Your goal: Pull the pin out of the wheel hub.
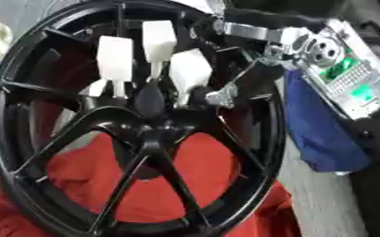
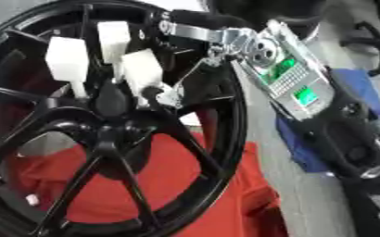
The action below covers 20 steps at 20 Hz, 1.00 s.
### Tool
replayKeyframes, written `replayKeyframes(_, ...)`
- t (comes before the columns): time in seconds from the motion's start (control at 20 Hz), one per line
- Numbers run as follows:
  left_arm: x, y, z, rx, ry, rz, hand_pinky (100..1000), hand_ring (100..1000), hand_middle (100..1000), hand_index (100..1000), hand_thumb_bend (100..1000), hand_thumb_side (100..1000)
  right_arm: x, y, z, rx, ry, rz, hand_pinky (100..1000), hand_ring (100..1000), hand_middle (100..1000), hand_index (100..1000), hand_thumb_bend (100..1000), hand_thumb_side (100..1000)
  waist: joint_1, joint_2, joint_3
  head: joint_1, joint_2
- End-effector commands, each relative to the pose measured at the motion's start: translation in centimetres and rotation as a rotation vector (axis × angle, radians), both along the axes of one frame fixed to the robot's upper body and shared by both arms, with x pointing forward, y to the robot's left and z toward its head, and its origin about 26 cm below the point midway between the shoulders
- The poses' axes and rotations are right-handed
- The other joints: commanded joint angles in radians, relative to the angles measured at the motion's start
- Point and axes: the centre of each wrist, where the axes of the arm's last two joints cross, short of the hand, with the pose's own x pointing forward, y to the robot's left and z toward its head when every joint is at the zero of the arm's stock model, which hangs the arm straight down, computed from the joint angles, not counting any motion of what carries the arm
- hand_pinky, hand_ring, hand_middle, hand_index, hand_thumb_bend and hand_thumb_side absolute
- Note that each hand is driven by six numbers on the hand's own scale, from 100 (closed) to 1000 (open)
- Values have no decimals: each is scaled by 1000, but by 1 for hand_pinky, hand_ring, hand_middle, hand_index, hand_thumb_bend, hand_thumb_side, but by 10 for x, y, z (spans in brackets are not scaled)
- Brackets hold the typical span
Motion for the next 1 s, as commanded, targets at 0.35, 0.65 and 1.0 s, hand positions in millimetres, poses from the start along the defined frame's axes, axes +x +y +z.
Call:
replayKeyframes(0.35,-2,4,1,10,-7,13,676,560,490,728,114,937,-19,-37,42,118,-46,-45,500,520,169,489,100,100,6,-52,-15,9,8)
replayKeyframes(0.65,-5,17,-3,4,4,63,676,560,490,728,113,936,-37,-97,51,381,-56,-180,489,520,179,503,100,100,14,-61,-59,59,9)
replayKeyframes(1.0,-8,39,-2,-2,-4,147,675,558,488,728,100,927,-68,-180,-14,793,-241,-569,492,524,191,512,100,100,37,-46,-121,148,-5)
